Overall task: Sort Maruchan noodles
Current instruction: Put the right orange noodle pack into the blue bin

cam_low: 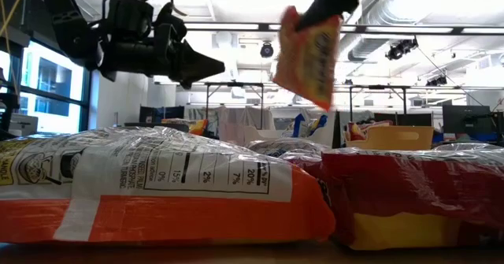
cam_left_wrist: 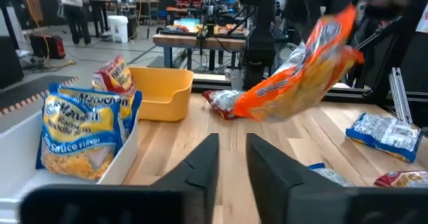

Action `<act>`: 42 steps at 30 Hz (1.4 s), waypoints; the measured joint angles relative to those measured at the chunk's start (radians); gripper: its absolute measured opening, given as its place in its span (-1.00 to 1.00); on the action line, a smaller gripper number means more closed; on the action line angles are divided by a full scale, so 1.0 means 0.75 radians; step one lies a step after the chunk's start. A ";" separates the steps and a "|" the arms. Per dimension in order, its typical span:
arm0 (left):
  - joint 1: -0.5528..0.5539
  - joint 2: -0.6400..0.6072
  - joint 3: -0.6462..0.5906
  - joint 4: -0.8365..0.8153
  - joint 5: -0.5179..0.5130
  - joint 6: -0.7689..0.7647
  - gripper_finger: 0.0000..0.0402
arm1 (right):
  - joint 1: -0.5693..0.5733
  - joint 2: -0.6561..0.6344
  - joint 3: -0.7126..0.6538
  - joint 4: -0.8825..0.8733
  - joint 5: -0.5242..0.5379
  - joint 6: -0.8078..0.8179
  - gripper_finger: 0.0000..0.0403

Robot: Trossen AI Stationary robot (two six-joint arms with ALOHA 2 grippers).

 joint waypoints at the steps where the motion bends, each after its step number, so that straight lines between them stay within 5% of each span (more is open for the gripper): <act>1: -0.002 -0.004 0.004 -0.006 0.005 0.007 -0.58 | -0.060 -0.039 -0.059 0.117 -0.112 -0.038 -1.00; 7: -0.010 -0.015 0.074 -0.061 0.093 0.036 -0.24 | -0.404 -0.105 -0.221 0.464 -0.691 -0.085 -1.00; 16: -0.010 -0.015 0.338 -0.536 0.069 0.211 0.04 | -0.621 -0.020 -0.219 0.537 -1.136 -0.116 -1.00; 29: -0.060 -0.015 0.734 -1.307 0.068 0.563 0.08 | -0.647 -0.018 -0.218 0.590 -1.382 -0.181 -1.00; 42: -0.158 0.031 0.855 -1.404 0.080 0.577 0.08 | -0.644 -0.018 -0.217 0.606 -1.433 -0.222 -1.00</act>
